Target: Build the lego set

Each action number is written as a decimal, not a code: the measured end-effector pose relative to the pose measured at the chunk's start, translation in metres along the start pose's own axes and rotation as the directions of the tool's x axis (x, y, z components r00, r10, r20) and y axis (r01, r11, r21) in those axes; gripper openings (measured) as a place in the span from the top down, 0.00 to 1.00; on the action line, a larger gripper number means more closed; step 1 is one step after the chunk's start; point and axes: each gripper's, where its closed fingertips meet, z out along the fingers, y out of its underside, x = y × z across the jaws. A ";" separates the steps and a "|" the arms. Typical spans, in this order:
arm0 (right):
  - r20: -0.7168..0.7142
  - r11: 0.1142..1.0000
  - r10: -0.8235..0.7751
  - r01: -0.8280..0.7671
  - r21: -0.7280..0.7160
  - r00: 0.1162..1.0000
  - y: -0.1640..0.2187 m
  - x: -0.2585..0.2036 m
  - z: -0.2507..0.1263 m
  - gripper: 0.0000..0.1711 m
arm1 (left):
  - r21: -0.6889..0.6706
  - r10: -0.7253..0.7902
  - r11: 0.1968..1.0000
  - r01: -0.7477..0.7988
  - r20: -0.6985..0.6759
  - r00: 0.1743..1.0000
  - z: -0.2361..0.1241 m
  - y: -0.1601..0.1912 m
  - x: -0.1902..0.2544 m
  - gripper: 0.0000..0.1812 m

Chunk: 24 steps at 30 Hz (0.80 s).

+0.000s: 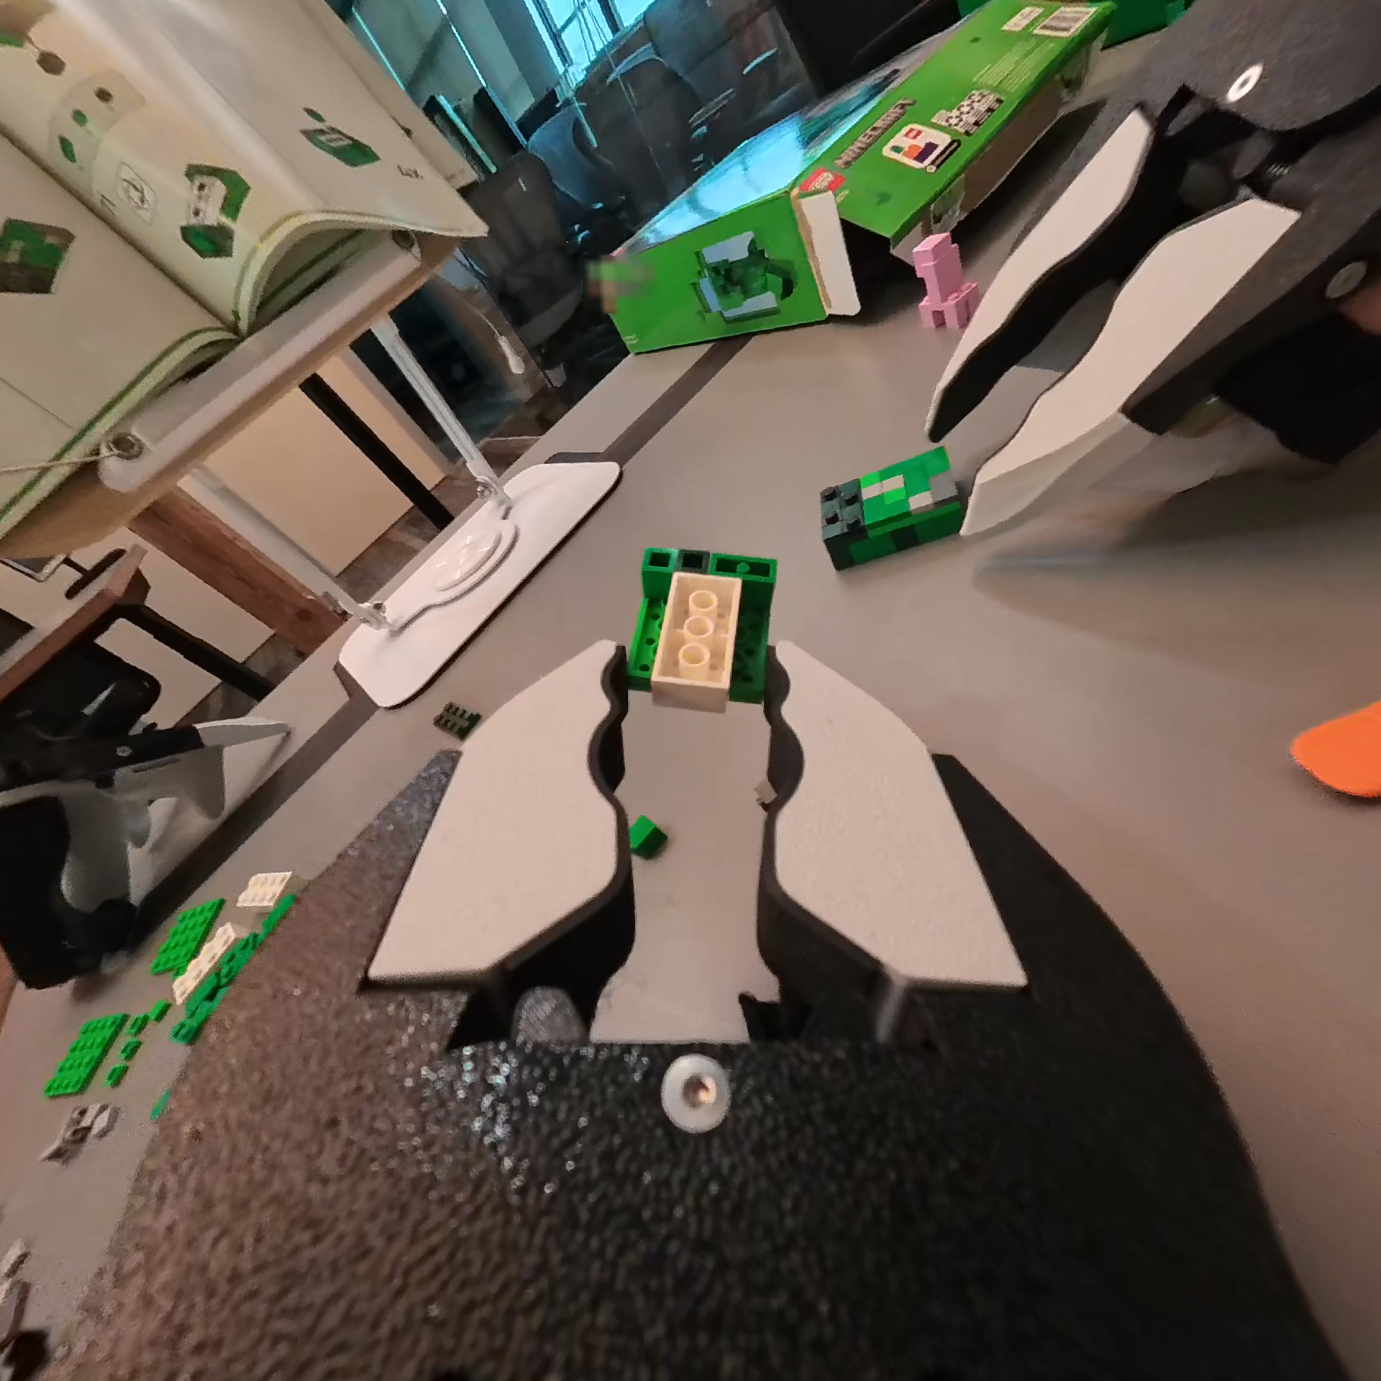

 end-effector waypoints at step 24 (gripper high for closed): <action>0.093 0.981 0.141 -0.151 0.118 0.986 -0.017 0.012 -0.006 0.81 | -0.037 0.133 0.990 -0.133 -0.020 0.991 0.005 0.004 0.016 0.80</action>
